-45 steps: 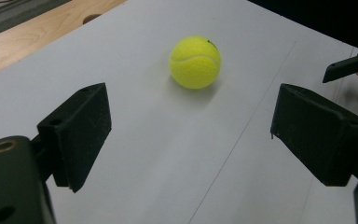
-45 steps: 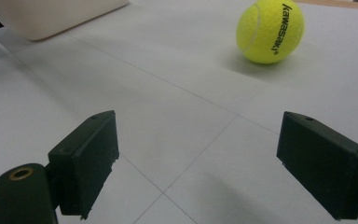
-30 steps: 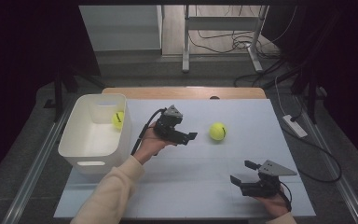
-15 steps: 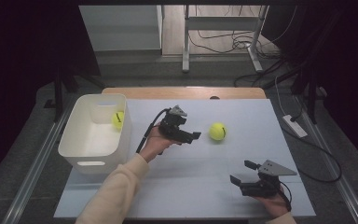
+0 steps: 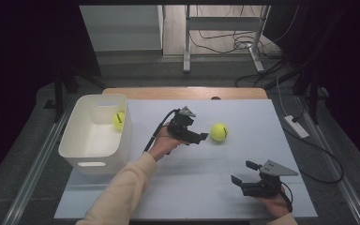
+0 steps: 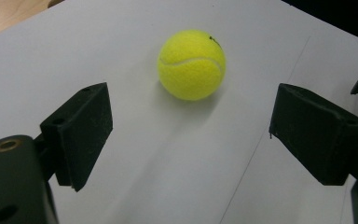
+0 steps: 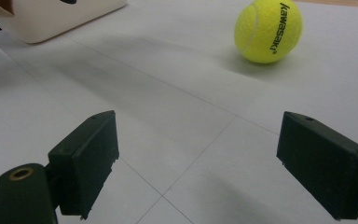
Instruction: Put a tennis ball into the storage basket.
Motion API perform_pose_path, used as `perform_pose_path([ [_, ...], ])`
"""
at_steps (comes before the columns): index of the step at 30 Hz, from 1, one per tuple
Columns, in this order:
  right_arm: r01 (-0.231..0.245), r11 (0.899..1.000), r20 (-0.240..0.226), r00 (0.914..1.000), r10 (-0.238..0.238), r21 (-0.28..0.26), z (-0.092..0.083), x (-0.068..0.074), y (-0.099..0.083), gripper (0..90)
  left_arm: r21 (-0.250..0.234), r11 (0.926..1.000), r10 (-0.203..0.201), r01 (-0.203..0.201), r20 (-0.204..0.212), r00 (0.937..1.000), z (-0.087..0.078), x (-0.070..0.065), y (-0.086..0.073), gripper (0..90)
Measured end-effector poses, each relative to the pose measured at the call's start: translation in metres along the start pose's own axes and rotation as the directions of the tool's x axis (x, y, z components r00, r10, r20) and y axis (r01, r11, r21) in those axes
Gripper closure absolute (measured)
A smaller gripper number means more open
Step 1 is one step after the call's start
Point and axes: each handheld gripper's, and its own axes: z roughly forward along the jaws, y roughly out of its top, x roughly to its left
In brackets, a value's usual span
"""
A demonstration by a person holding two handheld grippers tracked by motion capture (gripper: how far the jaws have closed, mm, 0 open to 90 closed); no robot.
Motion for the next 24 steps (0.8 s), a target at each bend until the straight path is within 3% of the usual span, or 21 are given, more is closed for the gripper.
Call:
perform_pose_path([
  [14, -0.003, 1.0, 0.004, 1.0, 0.003, -0.001, 0.001, 0.0, 0.001, 12.8, -0.011, 0.9998, -0.019, 0.019, -0.007, 0.9998, 0.018, 0.0, 0.005, 12.7],
  [24, -0.001, 1.0, 0.0, 1.0, 0.001, -0.004, 0.001, 0.0, 0.001, 12.8, -0.004, 0.9983, -0.058, 0.058, -0.005, 0.9983, 0.027, 0.003, 0.008, 10.5],
])
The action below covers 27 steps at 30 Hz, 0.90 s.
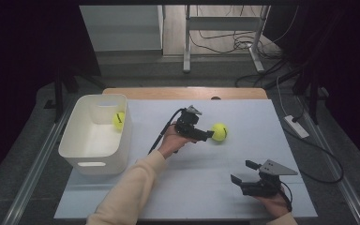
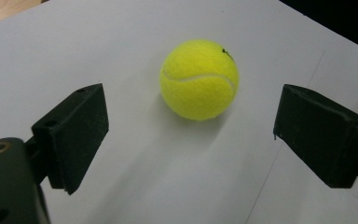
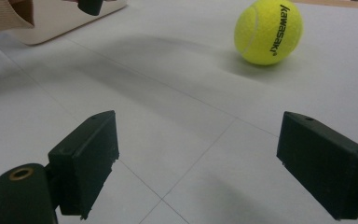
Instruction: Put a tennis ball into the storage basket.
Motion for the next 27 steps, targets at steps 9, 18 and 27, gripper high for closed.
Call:
perform_pose_path([
  [9, 0.0, 1.0, 0.003, 1.0, 0.0, 0.007, 0.0, 0.0, 0.0, 12.8, 0.002, 1.0, -0.002, 0.002, 0.011, 0.9999, 0.011, 0.002, 0.002, 10.0],
  [18, 0.0, 1.0, 0.003, 1.0, 0.0, 0.007, 0.0, 0.0, -0.001, 12.8, 0.022, 0.9997, 0.008, -0.009, 0.022, 0.9997, 0.025, 0.0, 0.003, 9.5],
  [27, 0.001, 1.0, 0.002, 1.0, -0.001, 0.008, 0.0, 0.0, -0.001, 12.8, 0.062, 0.9979, 0.02, -0.022, 0.025, 0.9995, 0.043, -0.002, 0.004, 8.7],
])
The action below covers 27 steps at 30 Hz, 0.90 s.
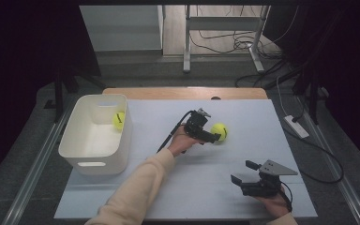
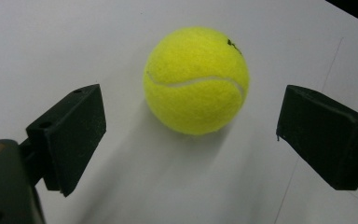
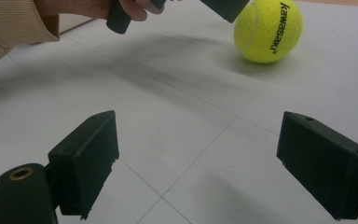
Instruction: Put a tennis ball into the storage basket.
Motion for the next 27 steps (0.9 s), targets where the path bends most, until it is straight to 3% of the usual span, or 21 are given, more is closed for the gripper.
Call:
perform_pose_path([
  [3, 0.002, 1.0, -0.001, 1.0, -0.002, -0.001, 0.0, 0.0, 0.0, 12.8, -0.001, 1.0, -0.007, 0.007, 0.007, 0.9999, 0.004, 0.0, 0.001, 8.6],
  [7, 0.0, 1.0, -0.002, 1.0, 0.0, 0.0, 0.0, 0.0, 0.0, 12.8, -0.02, 0.9984, -0.052, 0.053, 0.066, 0.9965, 0.008, 0.0, 0.003, 8.4],
  [27, 0.0, 1.0, -0.012, 0.9999, 0.0, -0.003, -0.001, 0.0, 0.0, 12.8, 0.016, 0.9994, -0.031, 0.03, 0.055, 0.998, 0.039, -0.005, 0.009, 8.4],
])
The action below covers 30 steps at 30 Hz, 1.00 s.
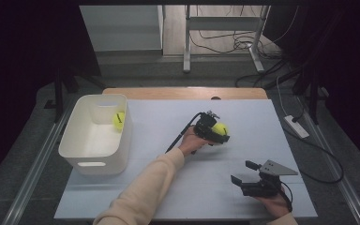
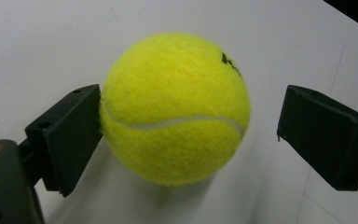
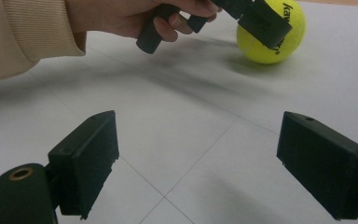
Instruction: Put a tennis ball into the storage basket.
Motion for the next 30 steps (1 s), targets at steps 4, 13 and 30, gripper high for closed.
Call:
perform_pose_path([
  [4, -0.001, 1.0, -0.001, 1.0, 0.001, -0.002, 0.0001, 0.0001, -0.0003, 12.8, -0.003, 1.0, -0.004, 0.004, -0.002, 1.0, 0.0027, 0.0004, 0.0007, 9.6],
  [13, -0.001, 1.0, -0.002, 1.0, 0.001, 0.0, 0.0004, 0.0002, -0.0002, 12.8, -0.019, 0.9997, 0.014, -0.014, -0.007, 0.9999, 0.0005, 0.0046, 0.0012, 26.1],
  [30, 0.0, 1.0, 0.001, 1.0, 0.0, -0.004, -0.0009, 0.0, -0.0003, 12.8, -0.006, 0.9995, 0.032, -0.033, -0.054, 0.998, -0.001, -0.0012, 0.0039, 27.7],
])
